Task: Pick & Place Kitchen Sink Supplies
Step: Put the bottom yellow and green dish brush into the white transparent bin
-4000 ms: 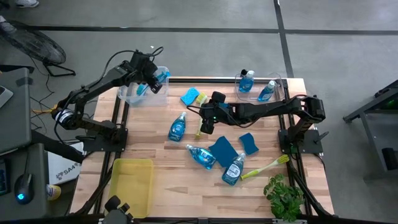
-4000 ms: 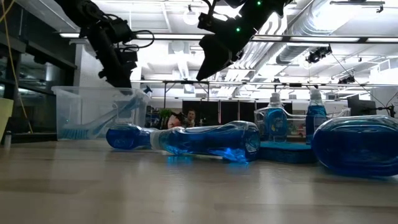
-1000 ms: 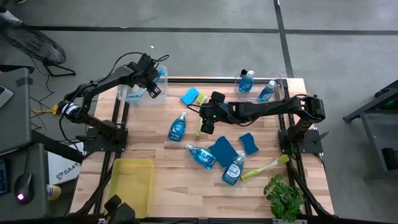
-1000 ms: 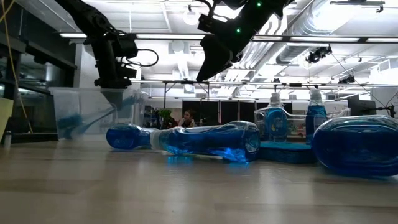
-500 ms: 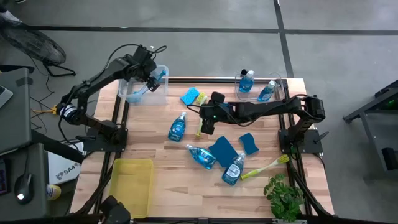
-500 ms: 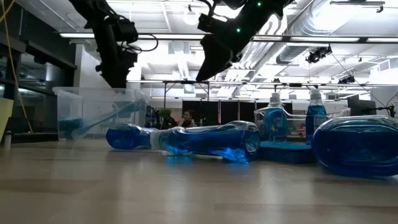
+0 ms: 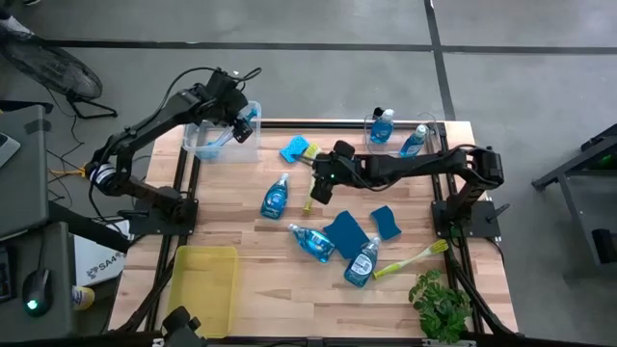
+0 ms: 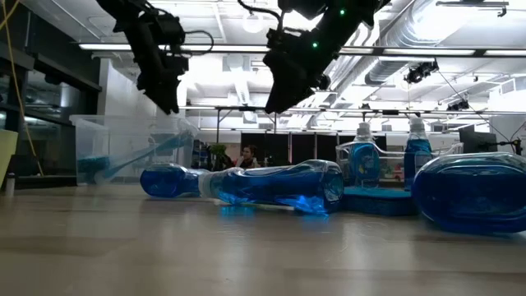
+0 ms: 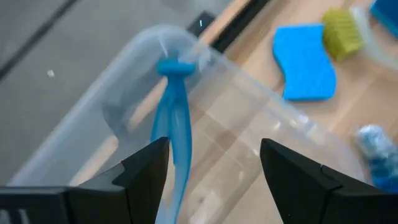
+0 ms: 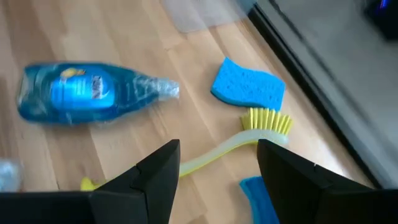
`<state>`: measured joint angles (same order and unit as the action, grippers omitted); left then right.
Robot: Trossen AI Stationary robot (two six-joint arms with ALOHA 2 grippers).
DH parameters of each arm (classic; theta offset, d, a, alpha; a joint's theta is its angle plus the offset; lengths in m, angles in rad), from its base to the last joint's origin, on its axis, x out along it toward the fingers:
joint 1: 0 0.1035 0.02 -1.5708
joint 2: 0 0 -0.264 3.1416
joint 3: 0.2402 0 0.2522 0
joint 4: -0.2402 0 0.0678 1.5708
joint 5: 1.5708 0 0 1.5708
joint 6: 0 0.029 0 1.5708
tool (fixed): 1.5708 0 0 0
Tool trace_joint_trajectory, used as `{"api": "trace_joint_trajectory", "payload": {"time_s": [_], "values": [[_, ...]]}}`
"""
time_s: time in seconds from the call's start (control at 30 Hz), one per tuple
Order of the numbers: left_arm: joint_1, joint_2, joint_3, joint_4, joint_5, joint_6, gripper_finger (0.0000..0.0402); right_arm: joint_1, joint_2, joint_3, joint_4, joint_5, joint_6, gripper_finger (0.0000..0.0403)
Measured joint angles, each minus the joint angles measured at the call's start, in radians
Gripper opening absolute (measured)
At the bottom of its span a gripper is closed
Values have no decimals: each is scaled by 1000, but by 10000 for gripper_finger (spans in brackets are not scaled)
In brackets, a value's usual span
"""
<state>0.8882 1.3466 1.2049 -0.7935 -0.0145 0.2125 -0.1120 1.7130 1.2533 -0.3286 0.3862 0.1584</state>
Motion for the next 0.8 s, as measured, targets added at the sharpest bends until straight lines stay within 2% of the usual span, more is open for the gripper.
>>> {"api": "trace_joint_trajectory", "payload": {"time_s": [0.1,0.23,0.53,0.8], "values": [[-11,-38,0,31,6,15,248,-22,2,0,-7,-28,89,208],[-48,-88,0,55,9,34,248,-39,3,0,-25,0,228,208],[-198,-154,1,72,24,35,248,-46,3,0,-43,19,174,208],[-377,-147,0,102,27,-19,248,-45,3,0,-154,41,177,208]]}}
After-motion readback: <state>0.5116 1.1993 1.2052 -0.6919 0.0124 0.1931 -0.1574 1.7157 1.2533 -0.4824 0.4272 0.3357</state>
